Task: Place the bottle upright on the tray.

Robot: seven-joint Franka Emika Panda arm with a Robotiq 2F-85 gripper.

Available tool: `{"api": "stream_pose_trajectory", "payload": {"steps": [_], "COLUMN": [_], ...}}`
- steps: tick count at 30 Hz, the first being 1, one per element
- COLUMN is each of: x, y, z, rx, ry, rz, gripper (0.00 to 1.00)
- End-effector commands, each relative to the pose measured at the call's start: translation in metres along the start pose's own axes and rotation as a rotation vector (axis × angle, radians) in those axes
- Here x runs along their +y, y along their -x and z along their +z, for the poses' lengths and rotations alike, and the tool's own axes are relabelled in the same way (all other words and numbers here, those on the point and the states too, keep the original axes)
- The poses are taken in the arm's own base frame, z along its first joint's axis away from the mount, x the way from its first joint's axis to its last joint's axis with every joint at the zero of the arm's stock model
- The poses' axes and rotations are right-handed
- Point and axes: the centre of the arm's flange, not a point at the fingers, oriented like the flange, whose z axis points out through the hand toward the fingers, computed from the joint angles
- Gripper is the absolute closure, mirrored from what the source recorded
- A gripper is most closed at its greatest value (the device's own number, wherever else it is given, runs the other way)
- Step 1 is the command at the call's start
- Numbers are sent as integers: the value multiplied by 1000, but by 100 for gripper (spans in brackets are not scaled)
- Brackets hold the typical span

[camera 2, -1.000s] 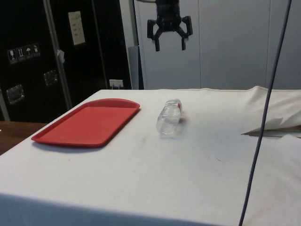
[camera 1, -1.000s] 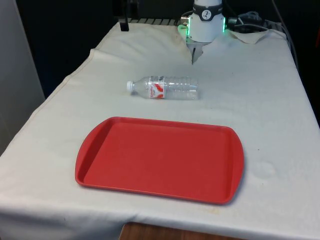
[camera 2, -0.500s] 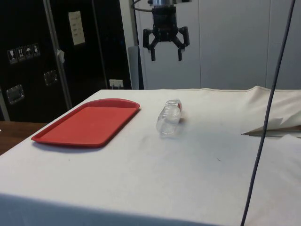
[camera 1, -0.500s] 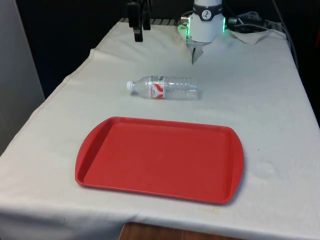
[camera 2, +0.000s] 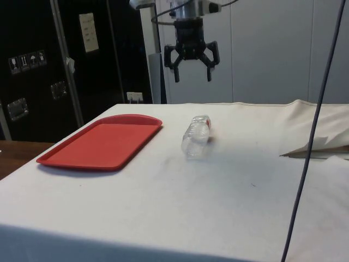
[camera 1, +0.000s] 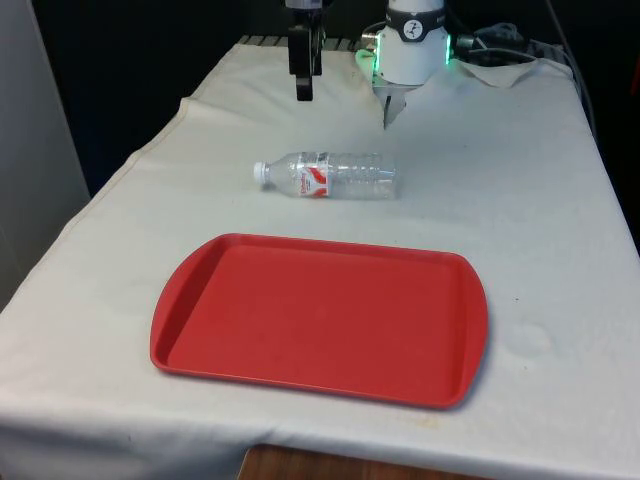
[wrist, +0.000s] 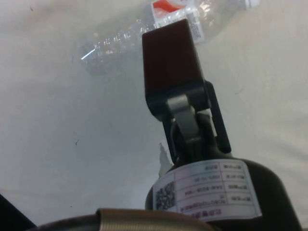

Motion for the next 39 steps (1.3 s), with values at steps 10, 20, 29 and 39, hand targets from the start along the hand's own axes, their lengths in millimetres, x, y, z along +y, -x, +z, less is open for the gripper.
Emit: {"api": "stream_pose_trajectory", "payload": {"steps": [10,20,29,39], "x": [0,0,-2,0], "y": [2,7,14,27], "z": [10,33,52,73], "rx": [0,20,39,50], "ry": [19,1,-15,-27], "rz": [-2,0,-11,-26], "gripper": [0,0,0,0]}}
